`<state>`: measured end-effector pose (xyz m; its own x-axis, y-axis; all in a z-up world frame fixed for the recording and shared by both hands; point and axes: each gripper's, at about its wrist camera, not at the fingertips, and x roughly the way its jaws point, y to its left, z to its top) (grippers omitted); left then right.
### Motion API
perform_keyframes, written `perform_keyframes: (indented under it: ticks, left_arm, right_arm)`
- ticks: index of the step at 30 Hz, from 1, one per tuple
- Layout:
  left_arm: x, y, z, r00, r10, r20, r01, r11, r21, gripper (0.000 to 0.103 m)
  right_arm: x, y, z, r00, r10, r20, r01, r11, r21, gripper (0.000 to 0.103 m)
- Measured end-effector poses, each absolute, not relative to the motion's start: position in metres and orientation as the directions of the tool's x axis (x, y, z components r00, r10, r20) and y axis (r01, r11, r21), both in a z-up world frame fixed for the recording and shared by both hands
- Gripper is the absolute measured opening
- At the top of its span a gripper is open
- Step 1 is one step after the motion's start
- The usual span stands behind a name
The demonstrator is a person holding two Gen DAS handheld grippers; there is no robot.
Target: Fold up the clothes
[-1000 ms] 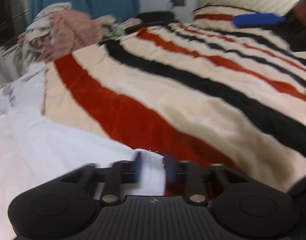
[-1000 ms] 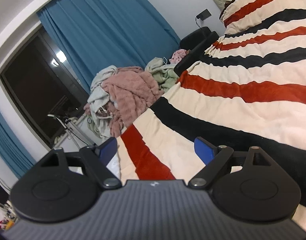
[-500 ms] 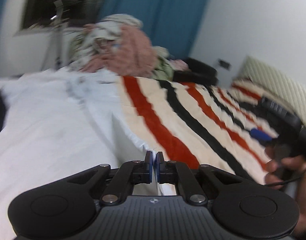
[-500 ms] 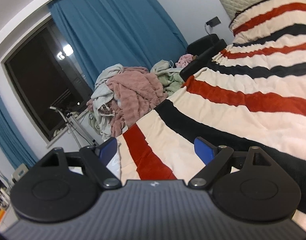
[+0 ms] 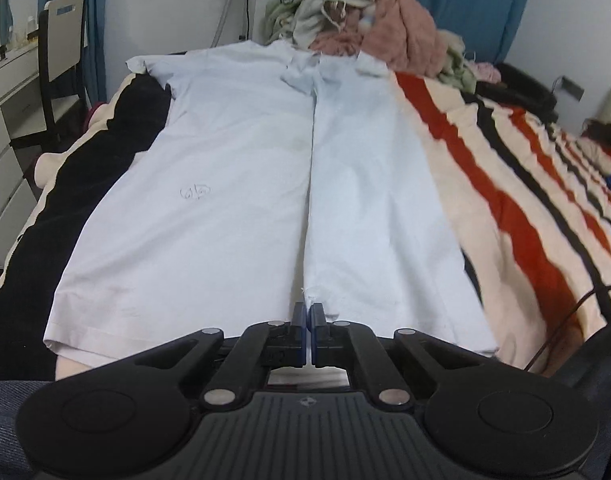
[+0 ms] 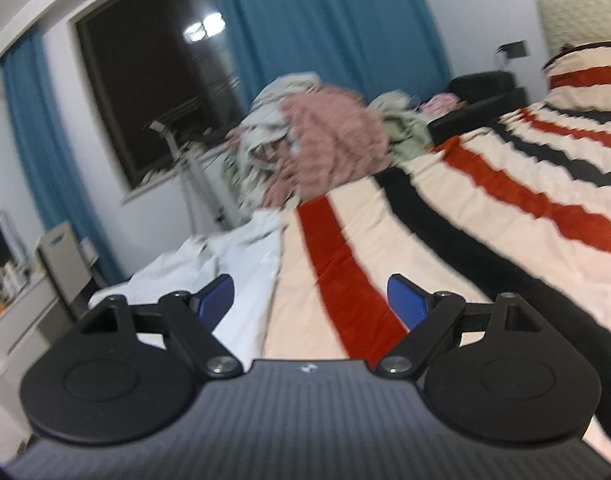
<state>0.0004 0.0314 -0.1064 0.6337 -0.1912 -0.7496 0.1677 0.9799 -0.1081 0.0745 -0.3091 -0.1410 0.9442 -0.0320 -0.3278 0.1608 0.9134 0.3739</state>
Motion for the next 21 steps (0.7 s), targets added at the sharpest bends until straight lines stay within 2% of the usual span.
perform_keyframes:
  ticks: [4,6,8,12,15,17,21]
  left_arm:
    - [-0.004,0.03,-0.104,0.642,-0.207,-0.738,0.187,0.976,-0.11,0.012]
    - [-0.011,0.029,-0.099,0.659,-0.226,-0.717,0.196,0.972,-0.126,0.021]
    - [-0.013,0.026,-0.092,0.675,-0.242,-0.697,0.21,0.969,-0.133,0.041]
    - [-0.005,0.02,-0.072,0.709,-0.256,-0.657,0.235,0.964,-0.123,0.048]
    - [0.006,0.015,-0.053,0.752,-0.251,-0.609,0.242,0.965,-0.099,0.061]
    - [0.014,0.01,-0.042,0.786,-0.237,-0.571,0.239,0.968,-0.074,0.077]
    - [0.021,0.01,-0.043,0.814,-0.243,-0.527,0.242,0.968,-0.072,0.085]
  right_arm:
    - [0.076,-0.293,-0.142,0.937,0.006,-0.349,0.121,0.932,0.343,0.085]
    - [0.076,-0.29,-0.141,0.938,0.012,-0.346,0.112,0.935,0.337,0.085]
    - [0.074,-0.288,-0.14,0.94,0.016,-0.342,0.107,0.935,0.339,0.085]
    - [0.072,-0.285,-0.14,0.943,0.018,-0.333,0.101,0.937,0.335,0.085]
    - [0.072,-0.283,-0.139,0.945,0.018,-0.325,0.093,0.943,0.321,0.085]
    - [0.072,-0.28,-0.139,0.948,0.013,-0.318,0.092,0.945,0.314,0.085]
    - [0.074,-0.27,-0.142,0.948,0.034,-0.316,0.082,0.934,0.347,0.085]
